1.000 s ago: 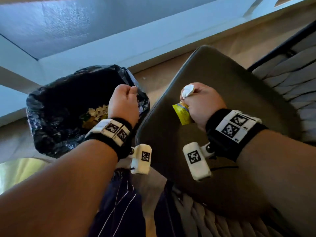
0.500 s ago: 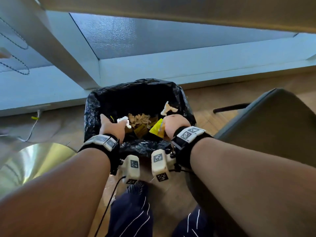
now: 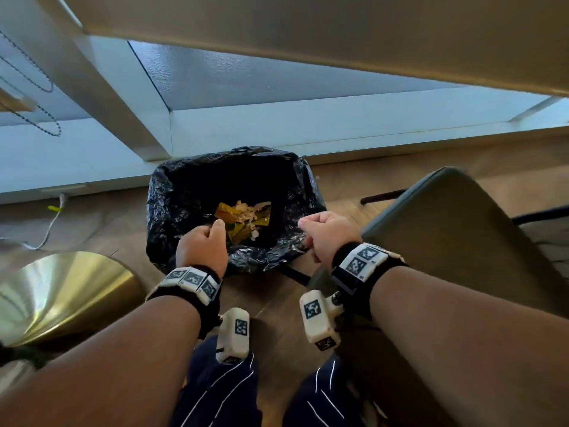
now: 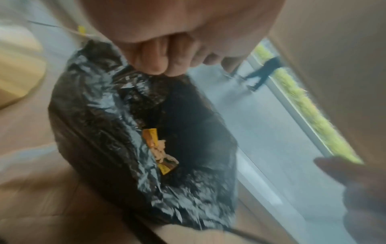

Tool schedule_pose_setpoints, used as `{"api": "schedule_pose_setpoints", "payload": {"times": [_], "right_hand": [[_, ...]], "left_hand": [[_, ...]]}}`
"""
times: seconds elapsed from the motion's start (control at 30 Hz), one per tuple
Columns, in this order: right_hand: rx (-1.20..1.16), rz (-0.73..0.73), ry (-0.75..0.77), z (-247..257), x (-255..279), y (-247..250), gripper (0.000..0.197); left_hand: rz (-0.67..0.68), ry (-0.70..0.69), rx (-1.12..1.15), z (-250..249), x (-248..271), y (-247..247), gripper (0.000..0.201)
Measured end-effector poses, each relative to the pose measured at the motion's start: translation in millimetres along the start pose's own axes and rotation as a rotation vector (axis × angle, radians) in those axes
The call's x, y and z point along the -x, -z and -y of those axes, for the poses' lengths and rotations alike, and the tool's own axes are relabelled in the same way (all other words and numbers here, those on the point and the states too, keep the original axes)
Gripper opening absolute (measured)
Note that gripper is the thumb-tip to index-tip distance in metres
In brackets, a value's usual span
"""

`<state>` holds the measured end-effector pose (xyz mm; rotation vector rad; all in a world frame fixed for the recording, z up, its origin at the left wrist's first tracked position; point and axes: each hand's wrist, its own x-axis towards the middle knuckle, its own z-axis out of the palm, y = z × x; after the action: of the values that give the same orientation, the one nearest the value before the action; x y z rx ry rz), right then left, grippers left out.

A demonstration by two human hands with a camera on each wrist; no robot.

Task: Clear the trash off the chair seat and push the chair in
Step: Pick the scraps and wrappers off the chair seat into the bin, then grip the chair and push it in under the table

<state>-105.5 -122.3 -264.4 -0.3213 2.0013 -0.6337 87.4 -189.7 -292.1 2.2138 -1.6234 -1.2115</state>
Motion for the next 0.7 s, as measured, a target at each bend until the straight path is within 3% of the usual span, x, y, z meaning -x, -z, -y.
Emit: {"api": "schedule_pose_setpoints", "payload": {"times": [0.13,0.3,0.43,0.7], "right_hand": [[0.173,0.063,0.058,9,70,58,0.04],[0.356,0.079,0.173,-13,141,138,0.029],[0.348,0.079,0.203,-35,188,195,0.023],[0.419,0.015,0.235,-98,282,303,0.025]], "left_hand": [[0.183,-0.099,0.056,-29,55,17,0.029],[0.245,-0.219,0.142,-59,124,39,0.027],[0.205,-0.421,-0.053,-76,200,50,0.025],[0.527,-0.643,-0.454,-64,398,20,0.017]]}}
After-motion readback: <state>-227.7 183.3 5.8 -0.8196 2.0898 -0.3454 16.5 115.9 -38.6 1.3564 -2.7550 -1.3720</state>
